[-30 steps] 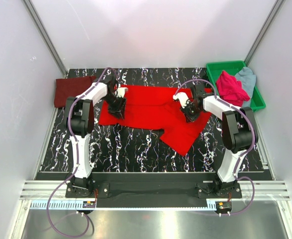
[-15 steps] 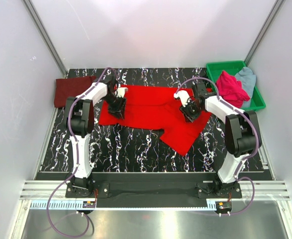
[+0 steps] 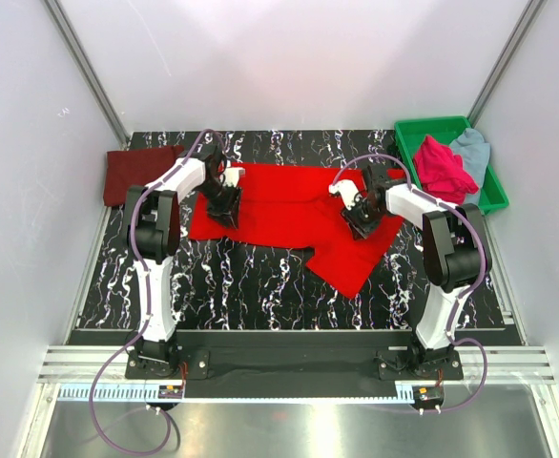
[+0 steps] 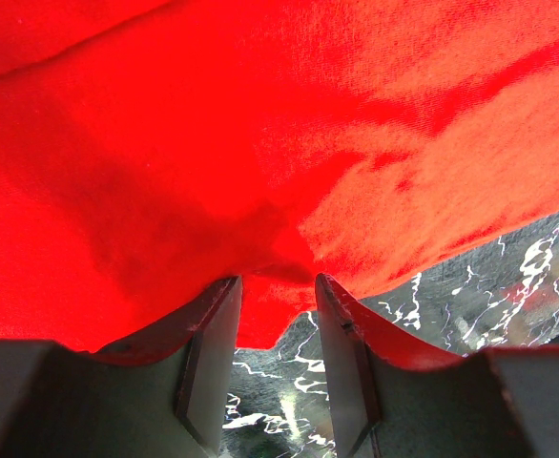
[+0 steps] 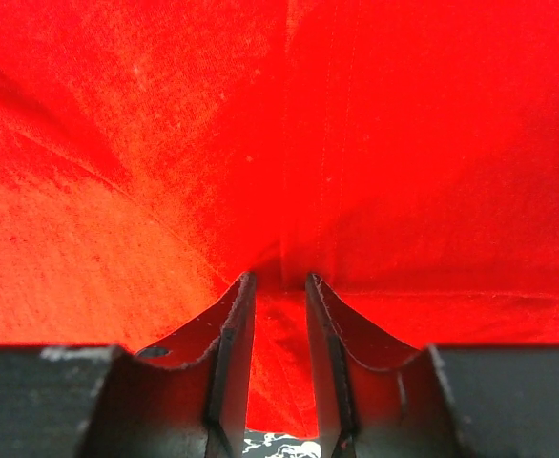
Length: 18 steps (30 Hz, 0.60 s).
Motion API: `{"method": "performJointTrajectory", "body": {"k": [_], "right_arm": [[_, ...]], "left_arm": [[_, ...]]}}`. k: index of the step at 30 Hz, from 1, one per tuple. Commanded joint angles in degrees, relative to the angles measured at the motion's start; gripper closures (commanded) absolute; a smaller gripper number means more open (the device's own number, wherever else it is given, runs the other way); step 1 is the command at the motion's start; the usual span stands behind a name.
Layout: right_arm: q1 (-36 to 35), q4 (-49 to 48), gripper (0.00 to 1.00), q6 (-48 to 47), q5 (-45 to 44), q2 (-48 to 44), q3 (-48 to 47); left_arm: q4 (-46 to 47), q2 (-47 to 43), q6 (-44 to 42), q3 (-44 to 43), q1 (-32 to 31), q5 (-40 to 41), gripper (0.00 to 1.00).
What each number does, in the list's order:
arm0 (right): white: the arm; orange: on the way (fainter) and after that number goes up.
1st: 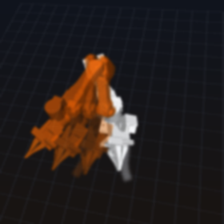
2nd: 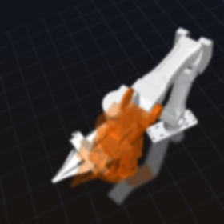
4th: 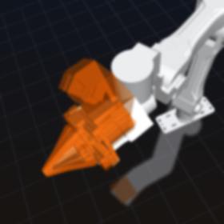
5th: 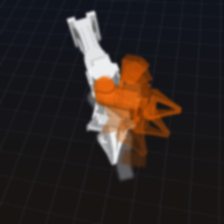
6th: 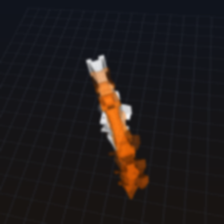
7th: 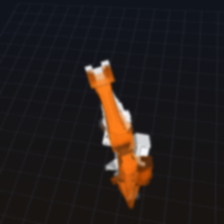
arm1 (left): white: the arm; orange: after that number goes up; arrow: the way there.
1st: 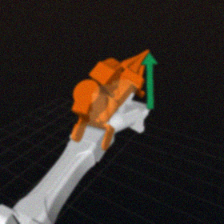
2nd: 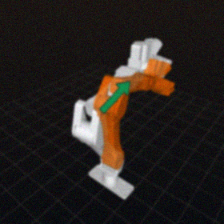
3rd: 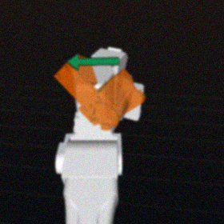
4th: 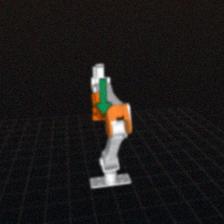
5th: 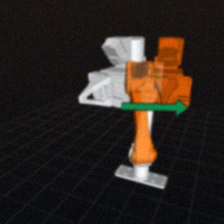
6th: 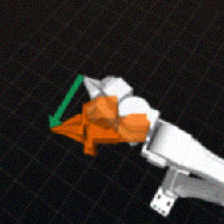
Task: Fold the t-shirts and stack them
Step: Fold the tshirt
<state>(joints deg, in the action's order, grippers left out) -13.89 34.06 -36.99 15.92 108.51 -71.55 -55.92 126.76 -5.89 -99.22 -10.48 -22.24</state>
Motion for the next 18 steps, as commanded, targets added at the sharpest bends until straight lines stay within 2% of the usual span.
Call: {"method": "performJointTrajectory", "body": {"k": [1, 18], "right_arm": [[-0.70, -1.98, 0.65, 0.43, -0.54, 0.04, -1.93], [-0.70, -4.80, 0.65, 1.13, -2.30, 2.58, -3.07]], "left_arm": [[1.96, -0.11, -0.09, 0.78, -0.51, 0.27, 0.57], [1.96, 0.07, 0.00, 0.87, -0.51, 0.18, 0.57]]}}
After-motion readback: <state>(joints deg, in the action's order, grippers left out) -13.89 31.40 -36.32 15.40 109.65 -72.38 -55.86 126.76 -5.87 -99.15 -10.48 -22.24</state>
